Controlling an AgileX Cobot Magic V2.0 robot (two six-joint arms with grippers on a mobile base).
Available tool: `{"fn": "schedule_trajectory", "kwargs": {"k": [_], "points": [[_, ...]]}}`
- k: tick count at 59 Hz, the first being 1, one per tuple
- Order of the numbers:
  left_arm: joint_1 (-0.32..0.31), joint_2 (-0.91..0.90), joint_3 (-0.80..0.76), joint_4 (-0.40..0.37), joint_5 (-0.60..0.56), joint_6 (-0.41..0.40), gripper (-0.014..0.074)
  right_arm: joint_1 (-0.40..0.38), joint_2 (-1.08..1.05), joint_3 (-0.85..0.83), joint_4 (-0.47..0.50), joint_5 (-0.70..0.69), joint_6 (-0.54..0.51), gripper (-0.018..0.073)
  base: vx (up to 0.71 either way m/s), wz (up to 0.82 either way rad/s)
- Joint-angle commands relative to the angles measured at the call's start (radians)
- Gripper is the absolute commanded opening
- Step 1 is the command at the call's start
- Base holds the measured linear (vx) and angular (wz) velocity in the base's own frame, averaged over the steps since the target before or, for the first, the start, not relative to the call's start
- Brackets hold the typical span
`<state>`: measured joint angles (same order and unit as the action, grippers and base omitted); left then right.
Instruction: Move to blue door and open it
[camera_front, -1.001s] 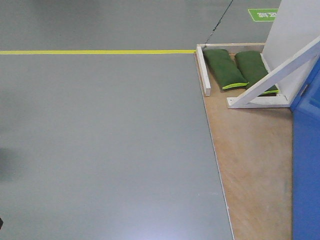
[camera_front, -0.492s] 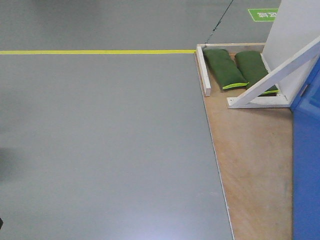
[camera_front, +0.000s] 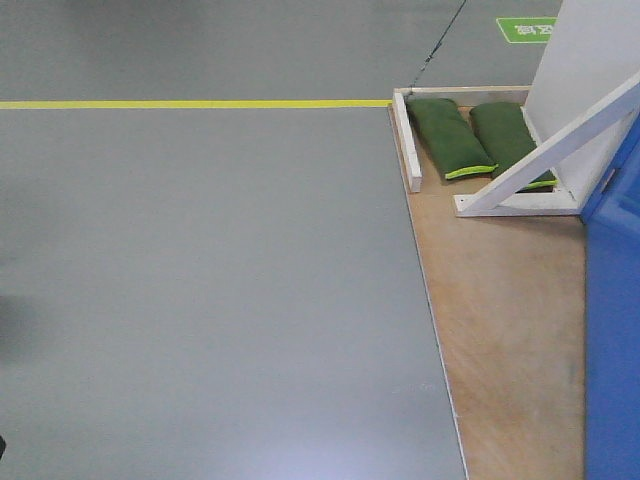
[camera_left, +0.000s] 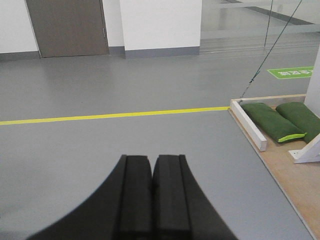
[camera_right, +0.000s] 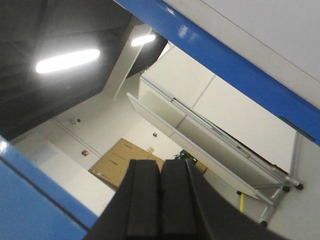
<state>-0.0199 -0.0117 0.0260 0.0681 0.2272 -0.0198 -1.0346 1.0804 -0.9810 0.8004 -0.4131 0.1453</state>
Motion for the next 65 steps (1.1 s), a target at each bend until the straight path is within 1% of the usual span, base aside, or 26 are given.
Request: {"fn": "schedule_trajectory", "kwargs": {"k": [1, 8, 13, 24, 30, 42, 46, 54, 60, 65], "points": [[0.001, -0.014, -0.026, -0.003, -0.082, -0.007, 0.0073, -0.005, 0.038, -0.122, 0.016, 0.013, -0.001, 0.0011, 0.0, 0.0], [0.001, -0.014, -0.026, -0.003, -0.081, -0.007, 0.0073, -0.004, 0.084, -0.211, 0.015, 0.125, -0.001, 0.0011, 0.0, 0.0], [0.001, -0.014, -0.026, -0.003, -0.081, -0.007, 0.0073, -0.003, 0.093, -0.236, 0.015, 0.193, -0.001, 0.0011, 0.0, 0.0], [0.001, -0.014, -0.026, -0.003, -0.081, -0.007, 0.0073, -0.003, 0.093, -0.237, 0.015, 0.353, -0.001, 0.0011, 0.0, 0.0], [0.001, -0.014, -0.026, -0.003, -0.081, -0.007, 0.0073, -0.003, 0.093, -0.237, 0.015, 0.405, -0.001, 0.0011, 0.0, 0.0], [0.001, -0.014, -0.026, -0.003, -0.081, -0.007, 0.0073, -0.003, 0.084, -0.237, 0.017, 0.553, -0.001, 0.0011, 0.0, 0.0], [0.001, -0.014, -0.026, -0.003, -0.081, -0.007, 0.0073, -0.003, 0.073, -0.237, 0.034, 0.601, -0.001, 0.0011, 0.0, 0.0], [0.001, -0.014, -0.026, -0.003, -0.081, -0.007, 0.0073, -0.003, 0.045, -0.237, 0.099, 0.697, -0.006, 0.0011, 0.0, 0.0], [0.001, -0.014, -0.026, -0.003, -0.081, -0.007, 0.0073, -0.003, 0.017, -0.237, 0.122, 0.754, -0.008, 0.0011, 0.0, 0.0], [0.001, -0.014, -0.026, -0.003, -0.081, -0.007, 0.0073, -0.003, -0.01, -0.237, 0.143, 0.831, -0.008, 0.0011, 0.0, 0.0]]}}
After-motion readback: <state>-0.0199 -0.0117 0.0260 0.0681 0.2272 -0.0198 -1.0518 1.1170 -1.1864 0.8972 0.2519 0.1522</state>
